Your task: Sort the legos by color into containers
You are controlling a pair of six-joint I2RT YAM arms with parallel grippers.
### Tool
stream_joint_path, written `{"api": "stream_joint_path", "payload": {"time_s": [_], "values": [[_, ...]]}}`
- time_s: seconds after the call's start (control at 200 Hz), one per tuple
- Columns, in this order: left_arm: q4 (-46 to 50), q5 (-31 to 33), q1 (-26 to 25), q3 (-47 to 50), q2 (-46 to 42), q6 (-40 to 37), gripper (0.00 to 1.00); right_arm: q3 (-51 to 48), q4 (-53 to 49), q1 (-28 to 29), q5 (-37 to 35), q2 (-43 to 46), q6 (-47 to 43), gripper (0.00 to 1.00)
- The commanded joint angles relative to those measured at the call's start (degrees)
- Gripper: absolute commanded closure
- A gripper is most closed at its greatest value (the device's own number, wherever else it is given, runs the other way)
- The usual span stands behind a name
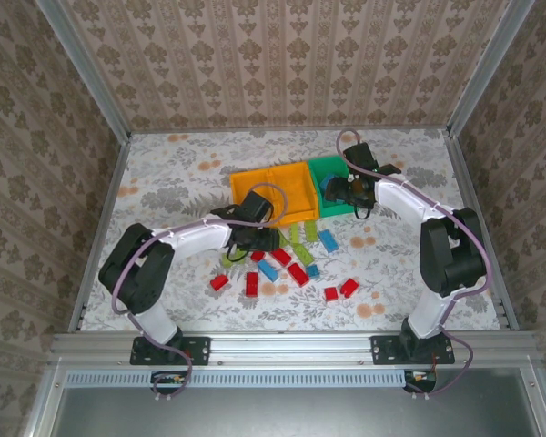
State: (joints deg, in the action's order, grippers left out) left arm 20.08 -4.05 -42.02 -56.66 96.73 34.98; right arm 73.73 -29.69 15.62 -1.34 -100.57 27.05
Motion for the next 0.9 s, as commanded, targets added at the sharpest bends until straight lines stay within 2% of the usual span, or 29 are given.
{"api": "stream_joint_path", "payload": {"time_s": [0.0, 0.155, 0.27, 0.655, 0.895], "values": [[1.9, 0.7, -0.2, -1.5, 0.7, 0.1, 0.50, -1.0, 0.1, -0.1, -1.8, 2.5, 0.2, 0.19], [3.1, 1.1, -0.2, -1.7, 1.3, -0.4, 0.63, -1.7, 0.0, -0.1, -2.4, 3.3, 0.0, 0.19], [3.1, 1.9, 0.1, -1.3, 0.5, -0.4, 0.66, -2.2, 0.0, -0.1, -2.5, 3.8, 0.1, 0.18], [6.9, 6.1, 0.2, -3.0, -7.0, -1.9, 0.64, -3.4, 0.0, 1.5, -4.3, 5.0, -1.6, 0.19], [8.4, 9.0, 1.2, -5.9, -10.3, -3.6, 0.62, -5.4, 2.0, 2.3, -2.1, 6.0, -1.5, 0.21]]}}
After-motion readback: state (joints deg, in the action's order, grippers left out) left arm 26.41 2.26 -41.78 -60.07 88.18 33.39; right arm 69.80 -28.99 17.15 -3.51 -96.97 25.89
